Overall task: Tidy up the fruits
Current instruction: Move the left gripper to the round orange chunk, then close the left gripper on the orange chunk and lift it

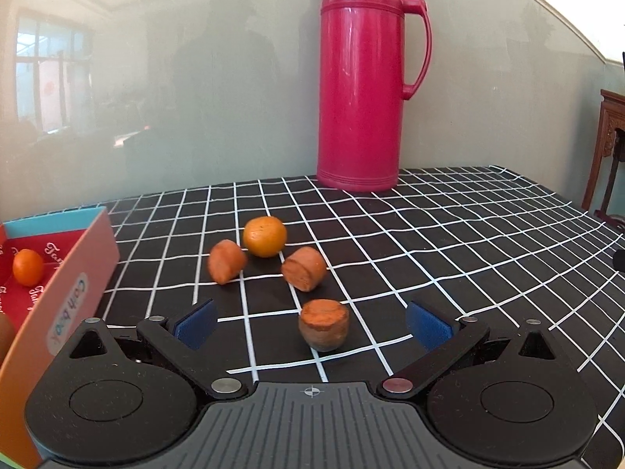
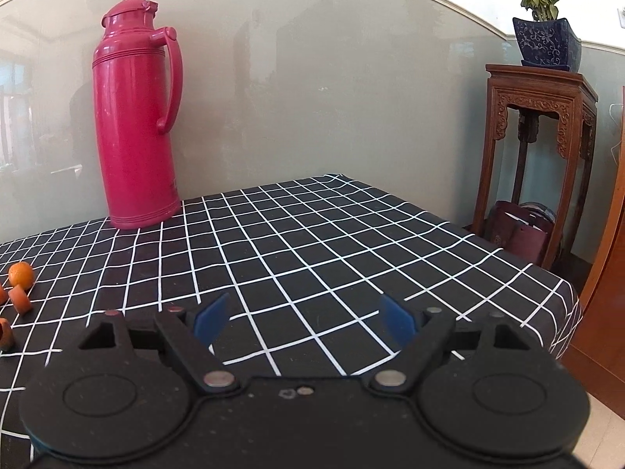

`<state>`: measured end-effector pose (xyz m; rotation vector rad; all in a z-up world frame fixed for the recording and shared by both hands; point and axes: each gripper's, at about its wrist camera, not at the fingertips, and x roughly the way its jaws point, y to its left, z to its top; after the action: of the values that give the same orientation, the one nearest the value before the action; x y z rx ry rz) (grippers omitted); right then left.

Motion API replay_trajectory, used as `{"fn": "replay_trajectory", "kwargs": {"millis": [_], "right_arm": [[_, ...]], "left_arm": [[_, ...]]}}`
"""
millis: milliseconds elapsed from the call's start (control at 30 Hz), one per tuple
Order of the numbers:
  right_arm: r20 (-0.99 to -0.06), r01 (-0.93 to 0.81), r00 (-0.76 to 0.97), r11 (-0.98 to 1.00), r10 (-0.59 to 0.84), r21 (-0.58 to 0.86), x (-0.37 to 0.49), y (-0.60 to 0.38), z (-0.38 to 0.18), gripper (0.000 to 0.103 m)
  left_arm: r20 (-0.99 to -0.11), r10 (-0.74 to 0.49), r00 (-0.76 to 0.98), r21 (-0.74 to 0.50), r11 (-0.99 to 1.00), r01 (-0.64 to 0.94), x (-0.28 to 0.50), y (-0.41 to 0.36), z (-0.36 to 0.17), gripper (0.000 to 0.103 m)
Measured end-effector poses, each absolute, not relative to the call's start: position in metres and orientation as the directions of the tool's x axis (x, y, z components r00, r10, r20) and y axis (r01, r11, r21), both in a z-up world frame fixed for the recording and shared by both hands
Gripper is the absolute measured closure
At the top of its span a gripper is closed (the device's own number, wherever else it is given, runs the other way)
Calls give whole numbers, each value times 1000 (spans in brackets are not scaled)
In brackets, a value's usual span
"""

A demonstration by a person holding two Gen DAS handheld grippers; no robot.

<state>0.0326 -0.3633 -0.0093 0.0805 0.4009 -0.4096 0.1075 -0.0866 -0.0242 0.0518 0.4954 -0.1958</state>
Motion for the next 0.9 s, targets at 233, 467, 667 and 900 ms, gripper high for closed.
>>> {"fn": "replay_trajectory", "kwargs": {"millis": [233, 467, 667, 900], "right_arm": [[-406, 434, 823, 901, -398, -3, 30, -375, -13, 20], [-413, 434, 817, 901, -403, -22, 32, -374, -16, 20], [-411, 413, 826, 910, -386, -27, 35, -366, -14, 20], [-403, 380, 844, 925, -354, -15, 39, -352, -8, 20]], "left_arm": [[-559, -186, 808, -44, 980, 196, 127, -91, -33, 29], [-575, -189, 796, -50, 979, 196, 133, -94, -37, 72], [-560, -204, 803, -61, 977, 206, 126, -90, -34, 72], [-530, -202, 824, -45, 977, 211, 104, -72, -22, 72]]}}
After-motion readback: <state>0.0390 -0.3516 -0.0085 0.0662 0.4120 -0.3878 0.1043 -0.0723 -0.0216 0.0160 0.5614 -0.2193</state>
